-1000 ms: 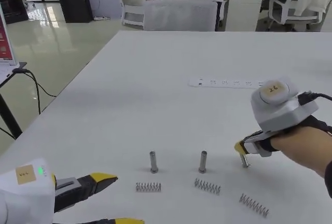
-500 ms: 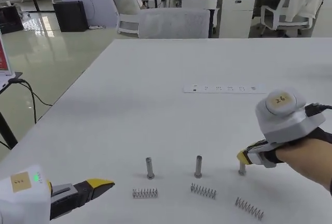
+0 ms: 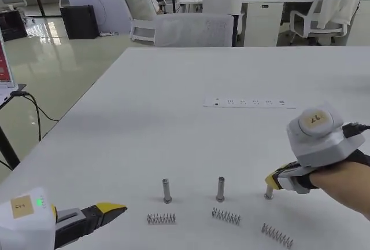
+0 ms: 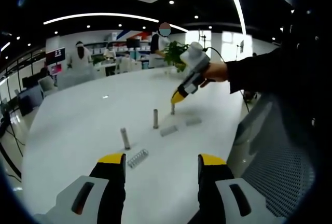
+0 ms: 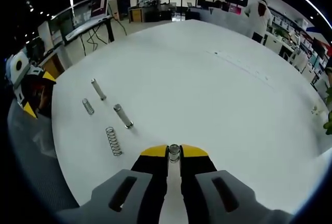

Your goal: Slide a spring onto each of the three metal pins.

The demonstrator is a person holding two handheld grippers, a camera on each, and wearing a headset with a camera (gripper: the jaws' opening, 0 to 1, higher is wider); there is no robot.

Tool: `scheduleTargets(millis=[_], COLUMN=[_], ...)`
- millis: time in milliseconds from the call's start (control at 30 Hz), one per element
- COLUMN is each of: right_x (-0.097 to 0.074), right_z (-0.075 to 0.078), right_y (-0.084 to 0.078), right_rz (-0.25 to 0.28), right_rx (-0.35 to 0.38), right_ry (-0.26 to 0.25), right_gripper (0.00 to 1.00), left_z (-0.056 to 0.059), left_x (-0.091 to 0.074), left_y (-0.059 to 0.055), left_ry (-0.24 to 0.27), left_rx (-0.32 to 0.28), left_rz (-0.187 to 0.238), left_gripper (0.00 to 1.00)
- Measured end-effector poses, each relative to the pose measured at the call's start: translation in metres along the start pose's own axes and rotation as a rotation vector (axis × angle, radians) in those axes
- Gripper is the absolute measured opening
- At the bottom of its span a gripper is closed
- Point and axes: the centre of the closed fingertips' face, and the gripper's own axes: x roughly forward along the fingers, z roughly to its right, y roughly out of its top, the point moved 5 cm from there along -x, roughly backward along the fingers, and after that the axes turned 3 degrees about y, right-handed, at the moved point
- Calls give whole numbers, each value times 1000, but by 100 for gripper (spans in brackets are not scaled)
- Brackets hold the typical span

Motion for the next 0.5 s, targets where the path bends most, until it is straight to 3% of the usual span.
scheduleTargets(millis=[500], right_x=[-2], right_z=[1], right_y=[-2], right_rz=[8], right_rx=[-11], right_ry=[2], right_gripper=[6], left_z=[-1], left_x=[0], left_y=[1], left_ry=[4], left_rx=[-3], left_rz=[3], left_gripper=[51])
